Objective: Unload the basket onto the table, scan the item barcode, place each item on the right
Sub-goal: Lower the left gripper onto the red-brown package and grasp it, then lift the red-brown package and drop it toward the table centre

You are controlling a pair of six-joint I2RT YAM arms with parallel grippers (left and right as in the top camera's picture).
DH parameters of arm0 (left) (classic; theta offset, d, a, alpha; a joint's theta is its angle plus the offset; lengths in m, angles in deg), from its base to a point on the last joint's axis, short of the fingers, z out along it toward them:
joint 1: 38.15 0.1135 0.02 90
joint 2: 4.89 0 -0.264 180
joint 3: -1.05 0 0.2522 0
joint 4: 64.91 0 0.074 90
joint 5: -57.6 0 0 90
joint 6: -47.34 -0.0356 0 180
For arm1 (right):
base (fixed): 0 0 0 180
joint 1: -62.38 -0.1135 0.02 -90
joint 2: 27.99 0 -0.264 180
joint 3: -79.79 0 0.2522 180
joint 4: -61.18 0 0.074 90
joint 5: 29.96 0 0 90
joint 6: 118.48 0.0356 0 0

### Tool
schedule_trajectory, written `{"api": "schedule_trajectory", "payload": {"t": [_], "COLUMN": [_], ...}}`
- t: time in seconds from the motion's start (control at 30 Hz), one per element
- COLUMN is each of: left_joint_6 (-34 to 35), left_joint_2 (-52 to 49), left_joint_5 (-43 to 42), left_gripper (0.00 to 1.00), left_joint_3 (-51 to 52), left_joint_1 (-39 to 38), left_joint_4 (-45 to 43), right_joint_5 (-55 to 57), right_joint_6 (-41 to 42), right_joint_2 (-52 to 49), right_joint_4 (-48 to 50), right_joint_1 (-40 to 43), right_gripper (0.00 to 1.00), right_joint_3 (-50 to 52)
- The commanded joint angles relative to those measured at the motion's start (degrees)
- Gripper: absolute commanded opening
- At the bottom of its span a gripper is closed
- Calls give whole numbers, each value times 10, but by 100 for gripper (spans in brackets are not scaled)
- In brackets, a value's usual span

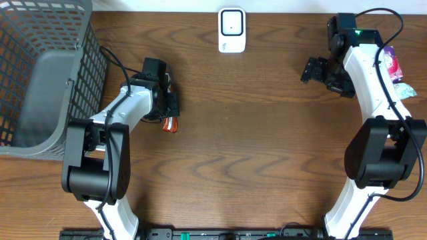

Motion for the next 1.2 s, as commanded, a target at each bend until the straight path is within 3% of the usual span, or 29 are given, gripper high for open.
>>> {"api": "schedule_trajectory", "payload": {"t": [0.0,0.03,0.07,0.13,0.17,0.63,0.7,0.87,1.17], "left_joint_6": [3,3,3,3,4,4,4,7,19], "left_joint_2": [-8,-8,-7,-7,-6,135,151,143,49], "left_joint_5": [7,7,7,7,6,20,72,290,572], "left_gripper": [49,48,40,12,7,7,8,7,7], "left_joint_3": [14,14,14,13,12,2,2,2,2], "left_joint_1": [-1,-1,-1,-1,-1,-6,-20,-90,-236], "left_joint_4": [2,1,0,-1,-1,17,23,38,33], "right_joint_5": [9,9,9,9,9,9,9,9,9], "right_joint_6": [-6,-6,-6,-6,-6,-6,-6,-6,-6], "right_joint_2": [2,2,2,2,2,2,2,2,2], "right_joint_4": [-1,-1,-1,-1,-1,-1,-1,-1,-1], "right_joint_1": [5,5,5,5,5,5,5,5,5], "right_gripper": [99,99,99,99,99,99,99,99,99], "right_joint_3": [-1,-1,-1,-1,-1,-1,-1,-1,-1]}}
